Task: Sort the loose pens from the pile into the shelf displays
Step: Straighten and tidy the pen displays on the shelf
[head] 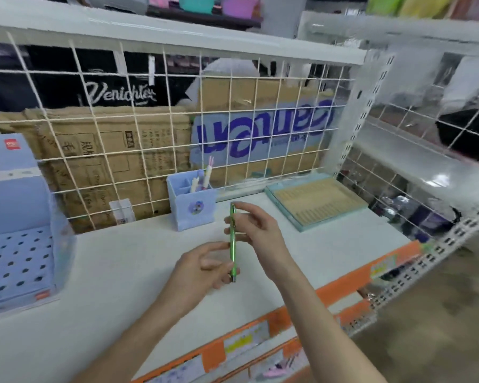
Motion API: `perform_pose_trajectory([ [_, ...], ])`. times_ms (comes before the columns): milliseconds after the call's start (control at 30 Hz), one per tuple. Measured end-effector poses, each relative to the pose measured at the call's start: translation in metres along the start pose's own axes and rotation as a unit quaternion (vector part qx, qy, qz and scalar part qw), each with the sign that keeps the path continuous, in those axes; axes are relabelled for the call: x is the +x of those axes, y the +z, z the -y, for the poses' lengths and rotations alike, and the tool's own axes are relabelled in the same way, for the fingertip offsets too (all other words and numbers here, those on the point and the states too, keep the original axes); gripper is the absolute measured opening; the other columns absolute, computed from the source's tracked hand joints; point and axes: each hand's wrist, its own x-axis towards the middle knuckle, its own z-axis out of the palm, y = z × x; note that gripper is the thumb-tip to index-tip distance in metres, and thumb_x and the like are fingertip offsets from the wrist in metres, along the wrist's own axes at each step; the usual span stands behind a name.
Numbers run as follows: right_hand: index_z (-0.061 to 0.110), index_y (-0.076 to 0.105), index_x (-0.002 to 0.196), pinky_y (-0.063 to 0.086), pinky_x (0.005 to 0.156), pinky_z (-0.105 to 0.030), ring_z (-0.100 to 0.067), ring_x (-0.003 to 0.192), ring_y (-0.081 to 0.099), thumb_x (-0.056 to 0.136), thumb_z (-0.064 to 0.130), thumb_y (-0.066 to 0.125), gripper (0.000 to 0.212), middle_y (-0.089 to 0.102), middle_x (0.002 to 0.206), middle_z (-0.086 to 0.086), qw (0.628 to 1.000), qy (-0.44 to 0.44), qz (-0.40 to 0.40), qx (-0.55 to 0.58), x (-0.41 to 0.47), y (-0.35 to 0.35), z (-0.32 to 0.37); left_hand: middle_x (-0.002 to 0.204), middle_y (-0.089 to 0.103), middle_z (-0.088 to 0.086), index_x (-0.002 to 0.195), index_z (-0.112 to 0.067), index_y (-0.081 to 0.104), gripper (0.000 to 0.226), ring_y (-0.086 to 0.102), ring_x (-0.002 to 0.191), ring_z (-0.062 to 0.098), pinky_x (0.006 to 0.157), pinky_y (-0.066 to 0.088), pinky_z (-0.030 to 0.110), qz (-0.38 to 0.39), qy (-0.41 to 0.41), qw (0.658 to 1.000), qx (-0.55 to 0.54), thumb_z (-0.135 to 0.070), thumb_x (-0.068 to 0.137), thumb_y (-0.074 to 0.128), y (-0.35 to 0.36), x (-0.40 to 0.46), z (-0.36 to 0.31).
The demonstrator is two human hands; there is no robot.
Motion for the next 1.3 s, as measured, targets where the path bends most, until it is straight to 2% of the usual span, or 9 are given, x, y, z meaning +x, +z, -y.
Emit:
perform_pose_trajectory([
  [167, 0.016, 0.063, 0.102, 0.052, 0.065, -0.02, -0.014, 0.082, 0.067, 0.088, 0.0, 0.058, 0.022, 0.068, 0.069, 0.005, 0.998, -0.016, 0.014, -0.051, 0.035, -0.084, -0.001, 0.073, 0.074, 0.002, 0.11, -0.024, 0.056, 0.032, 0.065, 0.062, 0.012, 0.068, 0.05, 0.027, -0.005, 0.0, 1.0, 0.008, -0.006, 0.085, 0.064, 0.072, 0.044, 0.004],
  [300, 0.013, 0.064, 0.104, 0.051, 0.069, -0.027, -0.018, 0.071, 0.059, 0.086, -0.002, 0.06, 0.025, 0.066, 0.074, -0.007, 0.996, -0.023, 0.01, -0.089, 0.07, -0.146, 0.0, 0.077, 0.072, 0.004, 0.118, -0.019, 0.051, 0.036, 0.067, 0.072, 0.007, 0.069, 0.046, 0.009, -0.024, 0.062, 0.997, 0.029, 0.001, 0.089, 0.056, 0.127, 0.079, 0.003],
  [400, 0.008, 0.064, 0.104, 0.053, 0.067, -0.026, -0.022, 0.07, 0.057, 0.085, -0.003, 0.061, 0.022, 0.064, 0.073, -0.011, 0.994, -0.027, 0.025, -0.106, 0.103, -0.179, 0.003, 0.097, 0.068, -0.007, 0.124, -0.019, 0.05, 0.033, 0.061, 0.093, -0.003, 0.081, 0.038, 0.003, -0.075, 0.128, 0.979, 0.14, -0.004, 0.095, 0.048, 0.154, 0.105, 0.011],
  [467, 0.008, 0.065, 0.104, 0.053, 0.068, -0.026, -0.017, 0.065, 0.057, 0.084, -0.002, 0.063, 0.022, 0.064, 0.069, -0.009, 0.992, -0.027, 0.04, -0.119, 0.126, -0.191, 0.003, 0.112, 0.063, -0.009, 0.127, -0.017, 0.051, 0.032, 0.052, 0.108, -0.001, 0.091, 0.033, 0.004, -0.116, 0.176, 0.951, 0.226, -0.013, 0.095, 0.049, 0.161, 0.123, 0.023],
  [633, 0.018, 0.067, 0.097, 0.049, 0.069, -0.026, -0.018, 0.067, 0.056, 0.083, 0.004, 0.067, 0.02, 0.065, 0.074, -0.023, 0.988, -0.025, 0.053, -0.141, 0.173, -0.198, -0.008, 0.13, 0.057, 0.004, 0.128, -0.021, 0.044, 0.044, 0.038, 0.124, 0.016, 0.105, 0.021, 0.031, -0.156, 0.255, 0.835, 0.463, -0.034, 0.086, 0.045, 0.159, 0.162, 0.055],
  [867, 0.007, 0.065, 0.1, 0.042, 0.055, -0.019, -0.003, 0.047, 0.049, 0.083, 0.005, 0.067, 0.017, 0.055, 0.045, 0.012, 0.977, -0.018, 0.103, -0.187, 0.21, -0.199, -0.041, 0.132, 0.056, 0.0, 0.128, -0.024, 0.045, 0.038, 0.037, 0.129, 0.02, 0.108, 0.02, 0.042, -0.129, 0.313, 0.739, 0.583, -0.036, 0.102, 0.02, 0.159, 0.179, 0.064],
  [967, -0.001, 0.063, 0.102, 0.039, 0.053, -0.008, 0.006, 0.045, 0.049, 0.084, 0.0, 0.064, 0.018, 0.056, 0.045, 0.018, 0.972, -0.021, 0.121, -0.199, 0.214, -0.201, -0.05, 0.134, 0.054, -0.003, 0.129, -0.024, 0.045, 0.04, 0.036, 0.131, 0.019, 0.107, 0.022, 0.047, -0.113, 0.317, 0.75, 0.569, -0.044, 0.101, 0.024, 0.16, 0.178, 0.063],
  [1133, 0.001, 0.065, 0.101, 0.04, 0.061, -0.007, 0.006, 0.051, 0.05, 0.082, 0.002, 0.067, 0.019, 0.053, 0.063, 0.005, 0.957, -0.038, 0.149, -0.244, 0.218, -0.203, -0.056, 0.134, 0.055, -0.004, 0.13, -0.022, 0.046, 0.041, 0.036, 0.131, 0.018, 0.107, 0.022, 0.048, -0.109, 0.32, 0.757, 0.559, -0.044, 0.097, 0.036, 0.16, 0.182, 0.066],
  [1300, 0.008, 0.07, 0.105, 0.039, 0.085, -0.02, -0.016, 0.087, 0.054, 0.081, 0.011, 0.069, 0.023, 0.06, 0.089, -0.005, 0.915, -0.094, 0.166, -0.355, 0.217, -0.198, -0.061, 0.129, 0.058, -0.004, 0.124, -0.021, 0.049, 0.036, 0.039, 0.129, 0.019, 0.104, 0.026, 0.049, -0.109, 0.33, 0.747, 0.567, -0.041, 0.095, 0.04, 0.162, 0.182, 0.066],
])
